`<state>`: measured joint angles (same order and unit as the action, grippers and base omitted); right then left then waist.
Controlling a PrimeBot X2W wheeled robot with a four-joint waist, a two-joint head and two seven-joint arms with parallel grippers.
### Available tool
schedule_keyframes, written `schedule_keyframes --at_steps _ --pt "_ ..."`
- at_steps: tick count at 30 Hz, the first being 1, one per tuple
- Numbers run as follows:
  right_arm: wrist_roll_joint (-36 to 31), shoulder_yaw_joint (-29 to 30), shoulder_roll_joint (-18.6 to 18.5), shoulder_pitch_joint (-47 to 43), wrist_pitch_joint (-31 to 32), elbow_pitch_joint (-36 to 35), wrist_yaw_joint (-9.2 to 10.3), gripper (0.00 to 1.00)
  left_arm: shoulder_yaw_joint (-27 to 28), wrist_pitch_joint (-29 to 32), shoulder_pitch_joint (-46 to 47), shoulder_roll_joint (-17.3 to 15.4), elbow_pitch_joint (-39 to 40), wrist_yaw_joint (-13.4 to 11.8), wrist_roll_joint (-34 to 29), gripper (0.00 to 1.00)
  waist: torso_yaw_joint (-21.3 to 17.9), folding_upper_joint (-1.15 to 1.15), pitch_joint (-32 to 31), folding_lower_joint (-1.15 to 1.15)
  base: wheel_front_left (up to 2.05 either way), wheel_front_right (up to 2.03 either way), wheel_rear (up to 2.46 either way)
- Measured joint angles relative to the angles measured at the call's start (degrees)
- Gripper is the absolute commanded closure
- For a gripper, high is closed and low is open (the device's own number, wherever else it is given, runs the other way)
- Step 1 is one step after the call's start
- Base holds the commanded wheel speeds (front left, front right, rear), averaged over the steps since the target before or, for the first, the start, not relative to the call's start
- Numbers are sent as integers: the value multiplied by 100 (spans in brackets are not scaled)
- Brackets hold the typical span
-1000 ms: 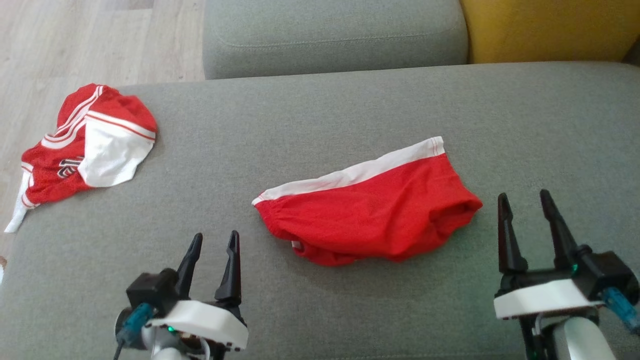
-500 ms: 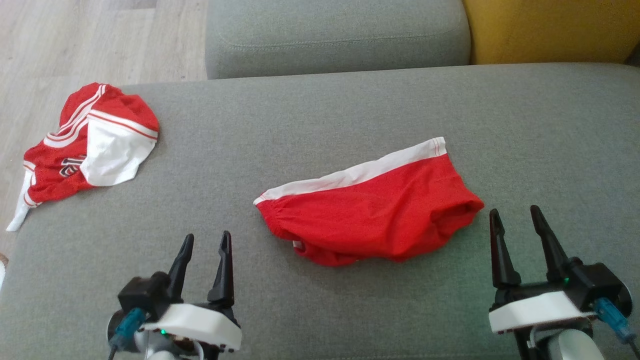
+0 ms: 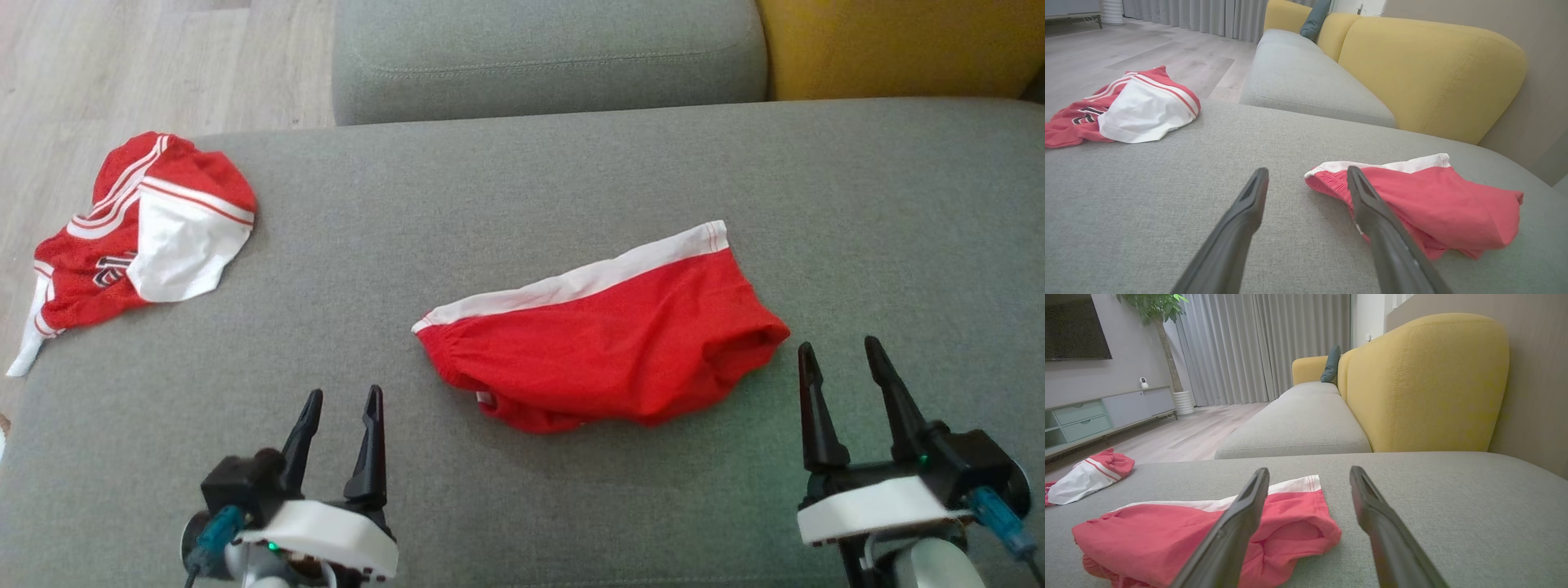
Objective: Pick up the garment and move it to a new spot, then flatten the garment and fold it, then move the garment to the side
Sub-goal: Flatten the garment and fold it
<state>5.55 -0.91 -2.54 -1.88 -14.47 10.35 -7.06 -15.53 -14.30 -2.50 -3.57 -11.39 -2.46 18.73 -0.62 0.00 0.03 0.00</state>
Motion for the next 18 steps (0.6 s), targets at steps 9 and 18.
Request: schedule_keyframes --at_steps 9,18 --pt "0 -15 0 12 0 0 0 0 -4 0 77 11 -168 53 -151 0 -37 0 113 0 0 0 0" --pt "-1 10 0 148 0 -29 0 0 -77 530 810 16 -611 230 -93 0 -53 0 338 0 0 0 0"
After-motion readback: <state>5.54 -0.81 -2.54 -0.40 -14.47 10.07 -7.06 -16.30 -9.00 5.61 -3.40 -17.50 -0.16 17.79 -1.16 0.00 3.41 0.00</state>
